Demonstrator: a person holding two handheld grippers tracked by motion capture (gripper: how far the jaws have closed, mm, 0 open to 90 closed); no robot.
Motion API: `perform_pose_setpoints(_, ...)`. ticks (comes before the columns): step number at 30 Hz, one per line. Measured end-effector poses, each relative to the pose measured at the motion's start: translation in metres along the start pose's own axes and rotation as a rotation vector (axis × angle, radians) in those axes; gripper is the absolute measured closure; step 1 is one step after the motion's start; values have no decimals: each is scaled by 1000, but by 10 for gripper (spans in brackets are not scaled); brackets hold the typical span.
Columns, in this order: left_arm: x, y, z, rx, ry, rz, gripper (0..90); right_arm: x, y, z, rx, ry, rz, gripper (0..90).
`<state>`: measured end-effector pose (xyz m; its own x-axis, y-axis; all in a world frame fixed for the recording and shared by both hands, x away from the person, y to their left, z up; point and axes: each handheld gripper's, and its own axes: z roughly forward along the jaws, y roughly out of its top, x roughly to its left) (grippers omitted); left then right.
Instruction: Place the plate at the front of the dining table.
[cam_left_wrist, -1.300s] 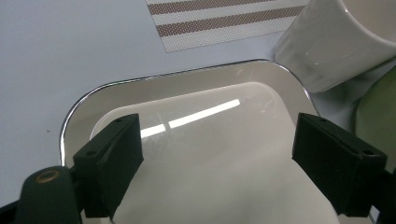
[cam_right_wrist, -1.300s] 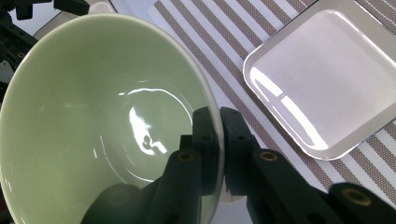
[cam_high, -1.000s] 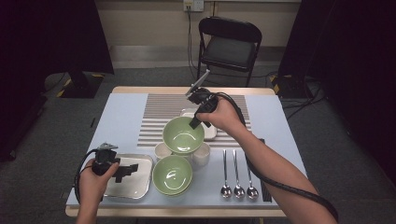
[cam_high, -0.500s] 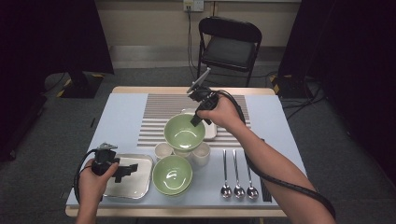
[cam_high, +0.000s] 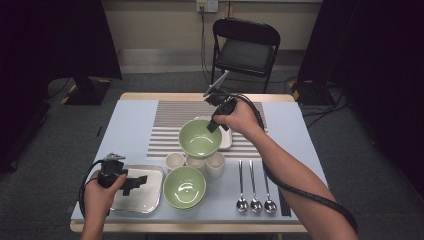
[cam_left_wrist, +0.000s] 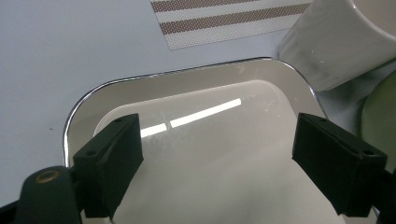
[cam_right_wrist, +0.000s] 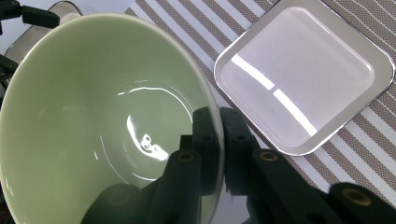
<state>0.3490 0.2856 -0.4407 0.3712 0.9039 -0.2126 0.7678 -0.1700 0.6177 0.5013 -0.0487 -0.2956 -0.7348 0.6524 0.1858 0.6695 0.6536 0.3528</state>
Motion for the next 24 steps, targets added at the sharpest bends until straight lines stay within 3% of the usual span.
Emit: perform_pose_setpoints(24,2,0,-1,-5,-3,-5,156,-17,2,0,-13,-37,51,859)
